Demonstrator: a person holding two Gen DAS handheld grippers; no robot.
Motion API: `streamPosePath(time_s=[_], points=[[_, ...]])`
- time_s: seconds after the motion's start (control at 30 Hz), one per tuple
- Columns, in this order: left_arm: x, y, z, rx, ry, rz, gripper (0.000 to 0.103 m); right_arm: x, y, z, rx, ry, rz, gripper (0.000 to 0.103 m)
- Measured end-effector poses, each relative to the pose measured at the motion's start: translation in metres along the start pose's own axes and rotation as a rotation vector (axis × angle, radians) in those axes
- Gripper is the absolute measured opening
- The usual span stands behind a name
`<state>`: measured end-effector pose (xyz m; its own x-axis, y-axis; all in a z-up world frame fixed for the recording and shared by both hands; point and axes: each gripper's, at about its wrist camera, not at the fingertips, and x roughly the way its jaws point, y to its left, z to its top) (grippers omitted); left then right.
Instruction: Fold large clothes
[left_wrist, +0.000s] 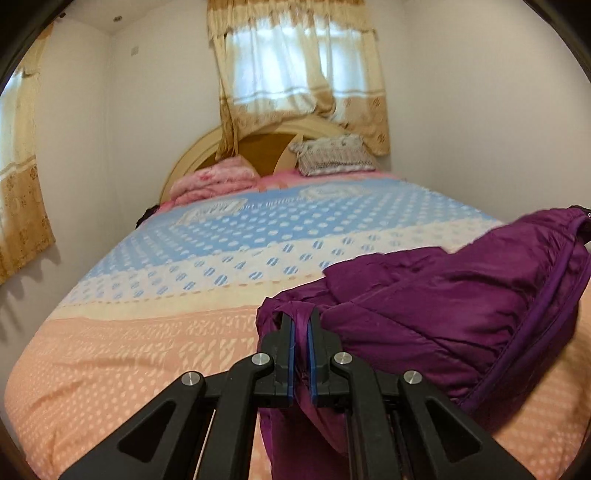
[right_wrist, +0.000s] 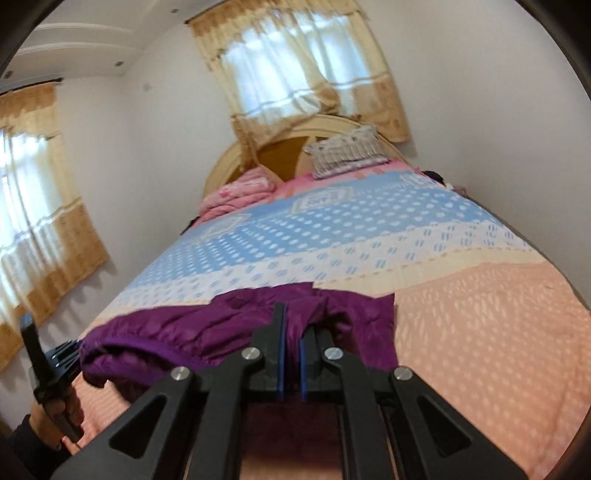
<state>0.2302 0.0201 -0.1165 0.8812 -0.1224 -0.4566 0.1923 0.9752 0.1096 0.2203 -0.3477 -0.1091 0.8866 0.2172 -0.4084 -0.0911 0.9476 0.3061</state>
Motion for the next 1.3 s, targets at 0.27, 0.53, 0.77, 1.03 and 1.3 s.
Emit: streamPosePath(time_s=[0.27, 0.53, 0.77, 1.03, 1.3], points=[[0.057, -0.003, 0.008, -0.026, 0.050, 0.011, 0.016, 0.077, -0.024, 0.006, 0.030, 0.077, -0.071, 0.008], [0.045, 0.022, 0.014, -0.118, -0.133, 0.257, 0.102, 0.139, -0.038, 0.013, 0.054, 0.163, -0.084, 0.011], [0.070, -0.009, 0.025, -0.110, -0.055, 0.286, 0.102, 0.157, -0.029, 0.030, 0.106, 0.096, -0.147, 0.079], [0.135, -0.087, 0.044, 0.151, 0.036, 0.295, 0.102, 0.187, 0.074, 0.000, -0.234, 0.249, -0.065, 0.051], [0.217, -0.073, 0.013, 0.081, 0.250, 0.363, 0.102, 0.250, 0.052, -0.027, -0.230, 0.360, -0.167, 0.050]])
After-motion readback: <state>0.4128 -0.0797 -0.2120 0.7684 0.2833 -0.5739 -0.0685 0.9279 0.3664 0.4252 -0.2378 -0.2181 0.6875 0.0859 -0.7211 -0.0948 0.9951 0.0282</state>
